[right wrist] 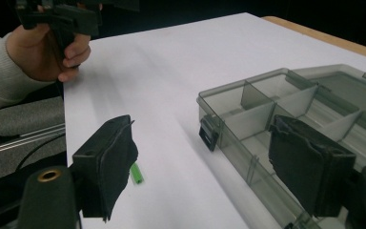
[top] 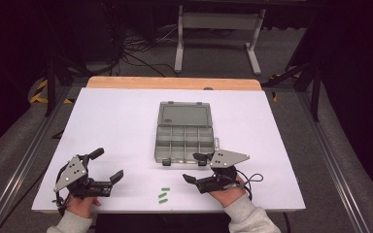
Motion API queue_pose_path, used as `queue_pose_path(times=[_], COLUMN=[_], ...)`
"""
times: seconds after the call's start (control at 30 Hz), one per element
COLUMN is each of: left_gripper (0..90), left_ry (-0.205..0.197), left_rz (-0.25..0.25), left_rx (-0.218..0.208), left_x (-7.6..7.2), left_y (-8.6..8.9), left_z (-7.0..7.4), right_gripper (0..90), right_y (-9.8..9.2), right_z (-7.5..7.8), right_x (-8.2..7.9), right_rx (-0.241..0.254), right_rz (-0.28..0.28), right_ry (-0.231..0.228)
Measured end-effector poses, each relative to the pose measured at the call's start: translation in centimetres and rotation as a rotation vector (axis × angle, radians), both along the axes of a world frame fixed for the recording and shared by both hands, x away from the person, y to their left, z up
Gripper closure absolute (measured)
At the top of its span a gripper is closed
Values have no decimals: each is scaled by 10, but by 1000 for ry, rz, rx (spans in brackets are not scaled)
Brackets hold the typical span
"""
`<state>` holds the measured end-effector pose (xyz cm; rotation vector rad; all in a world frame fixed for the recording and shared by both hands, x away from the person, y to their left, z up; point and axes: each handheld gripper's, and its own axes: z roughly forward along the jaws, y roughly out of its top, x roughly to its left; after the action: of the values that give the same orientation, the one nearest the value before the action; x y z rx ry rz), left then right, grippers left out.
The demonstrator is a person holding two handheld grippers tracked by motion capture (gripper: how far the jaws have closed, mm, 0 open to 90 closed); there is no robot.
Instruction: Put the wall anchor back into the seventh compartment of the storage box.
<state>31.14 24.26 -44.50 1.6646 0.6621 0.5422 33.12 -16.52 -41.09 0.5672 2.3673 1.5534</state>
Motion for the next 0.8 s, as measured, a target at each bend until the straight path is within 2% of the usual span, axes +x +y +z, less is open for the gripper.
queue_pose_path(times=[0.13,0.23,0.37,0.57,0.8], left_gripper=[5,6,6,5,3], left_ry=[-4,1,4,-1,-3], left_rz=[-3,-6,-6,-6,1], left_rx=[-16,-15,-18,-4,4], left_x=[-1,-1,-1,-1,-4], left_y=[1,2,2,-1,0], left_z=[1,0,0,0,0], right_gripper=[260,284,311,337,333], right_y=[5,11,26,36,49], right_z=[11,15,22,32,40], right_x=[2,3,8,15,23], right_rx=[16,10,-58,-89,-247], right_rz=[17,38,87,111,117], right_ry=[-4,-3,-4,12,65])
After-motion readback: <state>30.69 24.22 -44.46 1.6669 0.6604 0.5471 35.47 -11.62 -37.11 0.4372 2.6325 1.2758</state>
